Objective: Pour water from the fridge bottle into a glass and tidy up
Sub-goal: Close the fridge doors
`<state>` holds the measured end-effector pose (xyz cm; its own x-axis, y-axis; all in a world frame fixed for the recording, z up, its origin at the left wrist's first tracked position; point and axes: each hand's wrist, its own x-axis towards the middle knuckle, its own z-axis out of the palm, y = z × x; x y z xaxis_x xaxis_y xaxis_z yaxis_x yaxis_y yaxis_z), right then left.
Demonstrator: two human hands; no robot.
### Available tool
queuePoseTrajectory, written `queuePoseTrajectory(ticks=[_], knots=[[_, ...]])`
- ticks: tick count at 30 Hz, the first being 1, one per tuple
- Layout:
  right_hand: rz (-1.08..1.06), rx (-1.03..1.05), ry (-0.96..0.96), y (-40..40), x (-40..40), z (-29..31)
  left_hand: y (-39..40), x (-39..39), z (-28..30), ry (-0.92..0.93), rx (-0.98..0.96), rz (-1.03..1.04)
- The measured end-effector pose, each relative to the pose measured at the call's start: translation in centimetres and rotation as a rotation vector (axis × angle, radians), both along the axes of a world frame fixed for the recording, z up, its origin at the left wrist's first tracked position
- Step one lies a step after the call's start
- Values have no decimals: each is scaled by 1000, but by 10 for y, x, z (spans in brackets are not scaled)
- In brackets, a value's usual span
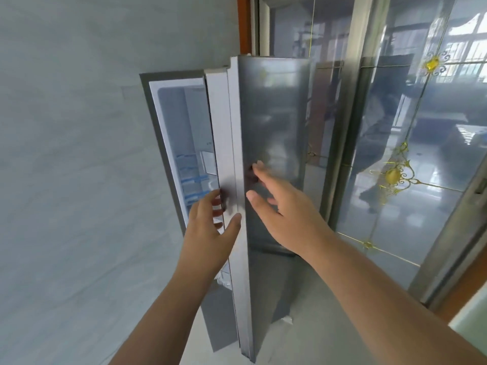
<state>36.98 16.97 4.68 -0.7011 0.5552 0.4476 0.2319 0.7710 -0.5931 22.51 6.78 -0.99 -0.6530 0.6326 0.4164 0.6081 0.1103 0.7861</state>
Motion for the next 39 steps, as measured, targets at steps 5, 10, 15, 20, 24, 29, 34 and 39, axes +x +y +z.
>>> queuePoseTrajectory(ticks=[5,10,15,20,24,29,34,39], knots=[[114,44,-232,2,-41,8,3,-44,-3,-39,-12,65],[73,99,-312,24,-75,10,8,-96,0,-16,-5,142],[-46,188,-398,36,-127,7,15,-154,5,-32,-58,167],[-81,199,-509,41,-177,-2,24,-195,2,3,-92,135],[-109,203,-528,44,-209,-5,35,-227,1,23,-102,129],[-133,197,-556,50,-247,-6,50,-267,6,20,-131,119],[-126,152,-558,58,-279,-8,65,-301,10,50,-182,121],[-146,158,-530,62,-293,-12,72,-314,10,63,-201,106]])
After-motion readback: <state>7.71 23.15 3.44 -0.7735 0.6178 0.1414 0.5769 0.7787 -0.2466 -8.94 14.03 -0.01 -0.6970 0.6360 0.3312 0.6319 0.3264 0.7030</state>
